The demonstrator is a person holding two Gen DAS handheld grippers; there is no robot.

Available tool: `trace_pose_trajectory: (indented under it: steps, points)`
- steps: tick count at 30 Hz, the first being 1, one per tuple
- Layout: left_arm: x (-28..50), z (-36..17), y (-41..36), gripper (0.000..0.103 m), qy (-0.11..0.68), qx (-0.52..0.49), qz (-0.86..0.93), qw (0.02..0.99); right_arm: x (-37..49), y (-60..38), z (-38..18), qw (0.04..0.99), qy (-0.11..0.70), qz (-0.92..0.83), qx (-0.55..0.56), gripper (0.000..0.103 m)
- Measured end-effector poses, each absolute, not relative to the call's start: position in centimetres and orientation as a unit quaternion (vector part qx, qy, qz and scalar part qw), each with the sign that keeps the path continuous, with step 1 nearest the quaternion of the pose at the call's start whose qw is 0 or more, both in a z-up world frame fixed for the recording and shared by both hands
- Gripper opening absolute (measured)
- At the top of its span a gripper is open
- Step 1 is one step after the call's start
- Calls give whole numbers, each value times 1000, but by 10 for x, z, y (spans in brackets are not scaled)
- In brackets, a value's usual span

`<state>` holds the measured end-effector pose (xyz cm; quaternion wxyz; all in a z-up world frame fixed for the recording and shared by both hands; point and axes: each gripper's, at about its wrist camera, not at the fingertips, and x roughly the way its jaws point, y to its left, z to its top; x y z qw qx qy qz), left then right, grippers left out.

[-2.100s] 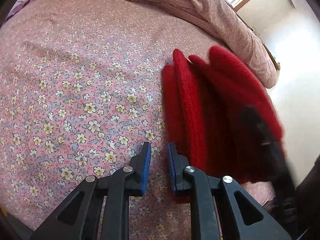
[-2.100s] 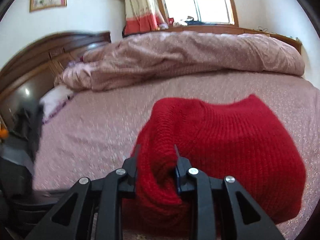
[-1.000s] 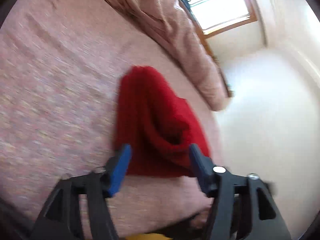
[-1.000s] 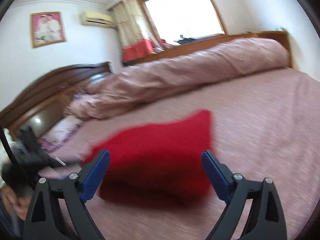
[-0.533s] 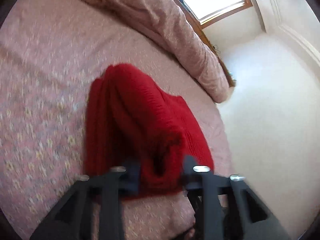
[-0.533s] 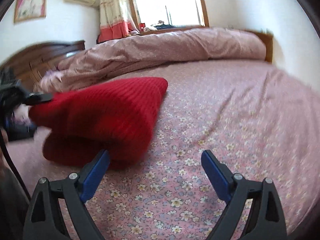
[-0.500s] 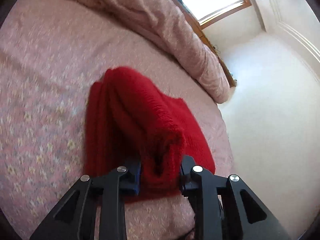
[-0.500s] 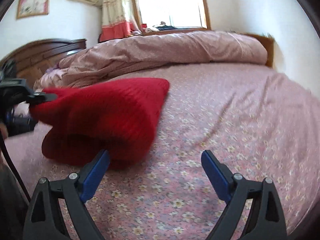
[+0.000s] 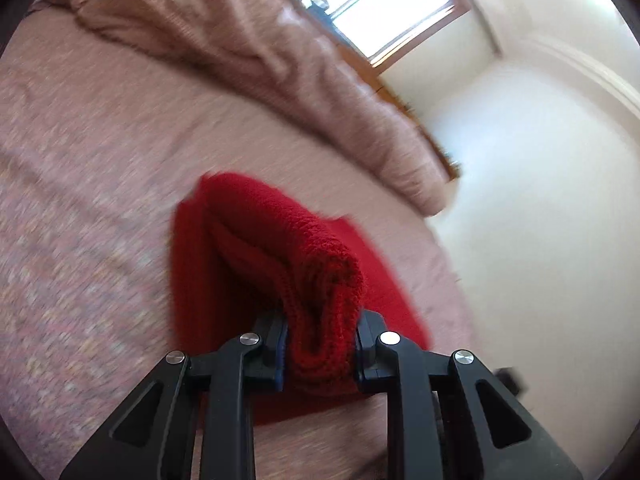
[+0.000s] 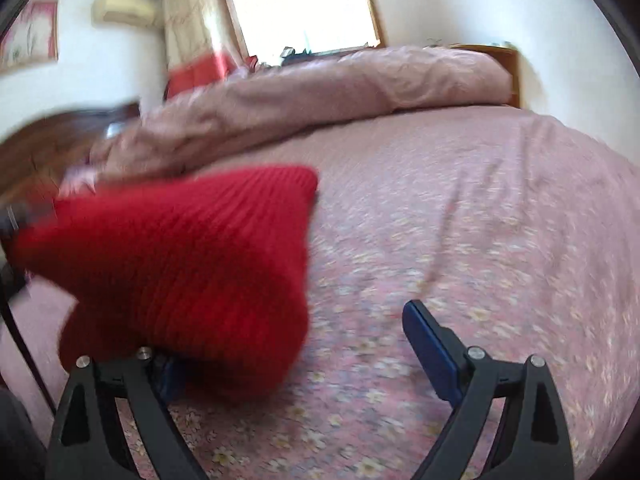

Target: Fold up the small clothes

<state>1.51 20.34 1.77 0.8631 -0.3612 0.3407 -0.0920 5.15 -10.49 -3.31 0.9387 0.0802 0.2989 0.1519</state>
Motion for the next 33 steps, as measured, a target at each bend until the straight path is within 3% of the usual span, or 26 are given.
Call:
trace_pose_trajectory:
  steps: [5,17,23,26,28,30,33]
  points:
    - [9,-7,192,18,389,-340,-64,854,44,-131,-46,921,327,174,118,95]
    - [-9,-4,181,20,382,-319,-49,866,33,-161,-42,933,341,86,73,95]
    - [-29,10,194,25,375,-332,-30,865,47,-197,-28,920,349,76,162,94]
    - [-46,30,190,25,354,-306,-17,883,57,-186,-2,921,331,124,164,82]
    - [-44,42,190,25,337,-298,-13,893,61,-167,19,927,312,156,135,47]
    - [-36,51,191,25,332,-300,-13,894,67,-144,35,930,300,192,95,31]
    - [-18,64,185,25,324,-296,-28,898,80,-107,44,910,313,262,68,22]
